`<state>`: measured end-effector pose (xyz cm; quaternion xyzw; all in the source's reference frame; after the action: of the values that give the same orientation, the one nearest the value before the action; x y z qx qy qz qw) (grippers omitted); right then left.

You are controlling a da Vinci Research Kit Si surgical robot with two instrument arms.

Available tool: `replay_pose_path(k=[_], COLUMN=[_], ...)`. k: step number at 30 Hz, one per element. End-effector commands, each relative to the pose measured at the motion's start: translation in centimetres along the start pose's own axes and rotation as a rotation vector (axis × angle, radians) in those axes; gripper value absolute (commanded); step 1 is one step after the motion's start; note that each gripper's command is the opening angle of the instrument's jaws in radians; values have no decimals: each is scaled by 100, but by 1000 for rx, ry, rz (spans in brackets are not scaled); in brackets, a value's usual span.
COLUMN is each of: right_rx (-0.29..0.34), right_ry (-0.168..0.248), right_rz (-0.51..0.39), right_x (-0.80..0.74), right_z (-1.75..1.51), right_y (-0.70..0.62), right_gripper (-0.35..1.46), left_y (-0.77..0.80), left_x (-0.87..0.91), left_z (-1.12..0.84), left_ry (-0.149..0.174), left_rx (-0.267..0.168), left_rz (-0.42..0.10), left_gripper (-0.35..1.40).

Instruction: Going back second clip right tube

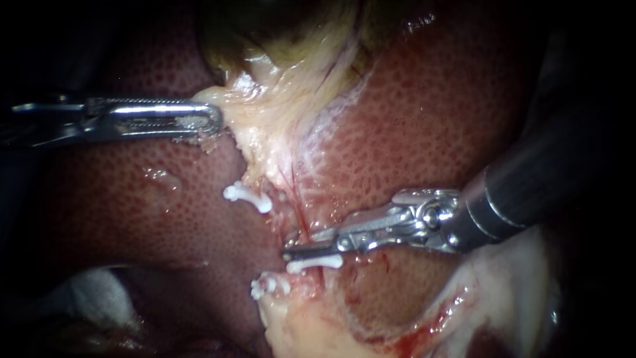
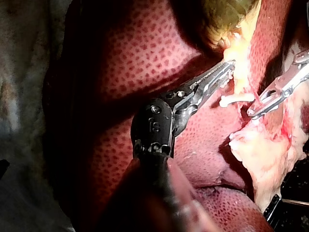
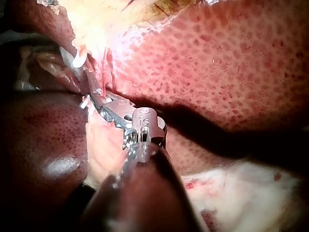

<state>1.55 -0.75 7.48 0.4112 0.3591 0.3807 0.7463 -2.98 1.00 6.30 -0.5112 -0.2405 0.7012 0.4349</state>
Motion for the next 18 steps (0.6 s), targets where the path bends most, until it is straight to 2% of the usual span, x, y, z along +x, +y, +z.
replay_pose_path(k=[1,8,11,13,15,16,18], right_rx=[5,31,65,98,111,111,107], right_ry=[2,19,56,108,134,146,160], right_rz=[0,-1,-3,-17,-70,-135,-169], right_x=[0,-1,-1,0,1,2,4], right_z=[1,2,1,2,4,5,6], right_y=[0,2,2,2,3,4,6], right_gripper=[-35,-35,-35,6,30,39,44], left_y=[0,0,0,0,0,0,0], left_x=[0,0,0,0,0,0,0], left_z=[0,0,0,0,0,0,0], left_ry=[0,0,0,0,0,0,0], left_rx=[0,0,0,0,0,0,0], left_rz=[0,0,0,0,0,0,0], left_gripper=[-35,-35,-35,-35,-35,-35,-35])
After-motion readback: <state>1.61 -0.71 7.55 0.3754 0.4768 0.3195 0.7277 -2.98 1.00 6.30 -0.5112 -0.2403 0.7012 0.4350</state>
